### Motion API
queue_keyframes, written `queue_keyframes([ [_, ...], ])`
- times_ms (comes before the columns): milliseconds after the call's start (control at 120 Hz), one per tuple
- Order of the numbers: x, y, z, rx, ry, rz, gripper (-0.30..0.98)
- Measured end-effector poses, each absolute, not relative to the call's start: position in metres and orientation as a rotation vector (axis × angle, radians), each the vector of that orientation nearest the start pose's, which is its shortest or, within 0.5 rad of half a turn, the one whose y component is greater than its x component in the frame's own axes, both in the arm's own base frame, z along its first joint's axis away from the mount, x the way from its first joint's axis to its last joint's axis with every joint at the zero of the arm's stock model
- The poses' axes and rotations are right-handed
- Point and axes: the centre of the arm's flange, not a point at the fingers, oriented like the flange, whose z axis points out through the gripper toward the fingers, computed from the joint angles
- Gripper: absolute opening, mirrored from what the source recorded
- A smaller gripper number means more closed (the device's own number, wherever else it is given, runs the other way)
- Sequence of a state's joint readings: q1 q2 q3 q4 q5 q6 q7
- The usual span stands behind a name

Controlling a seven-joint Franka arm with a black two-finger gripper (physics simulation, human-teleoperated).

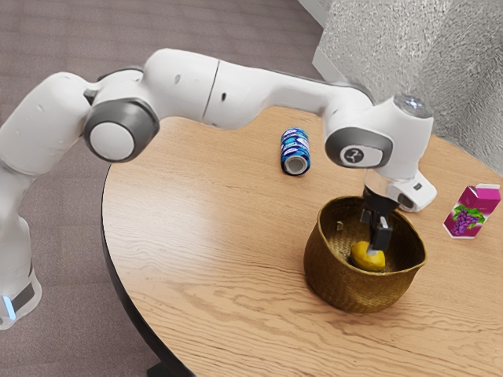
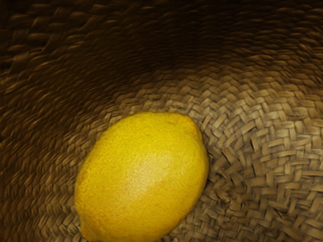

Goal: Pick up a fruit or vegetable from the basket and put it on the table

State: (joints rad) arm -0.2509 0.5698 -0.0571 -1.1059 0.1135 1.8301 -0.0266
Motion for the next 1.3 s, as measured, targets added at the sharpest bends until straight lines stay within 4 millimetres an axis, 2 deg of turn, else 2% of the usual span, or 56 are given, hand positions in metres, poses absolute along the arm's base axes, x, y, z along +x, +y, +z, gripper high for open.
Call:
queue_keyframes([
  [200, 0.718, -0.198, 0.494, -3.046, 0.433, -0.262, 0.69],
  [475, 0.727, -0.200, 0.461, -3.048, 0.446, -0.209, 0.69],
  [750, 0.735, -0.204, 0.448, -3.051, 0.467, -0.238, 0.69],
  [825, 0.739, -0.204, 0.440, -3.055, 0.462, -0.233, 0.71],
  [867, 0.740, -0.201, 0.434, -3.065, 0.446, -0.222, 0.87],
  [992, 0.742, -0.198, 0.427, -3.086, 0.424, -0.205, 0.89],
  [1192, 0.744, -0.197, 0.414, -3.097, 0.390, -0.176, 0.80],
  [1242, 0.744, -0.197, 0.412, -3.096, 0.384, -0.173, 0.71],
  [1300, 0.744, -0.195, 0.413, -3.092, 0.376, -0.176, 0.55],
])
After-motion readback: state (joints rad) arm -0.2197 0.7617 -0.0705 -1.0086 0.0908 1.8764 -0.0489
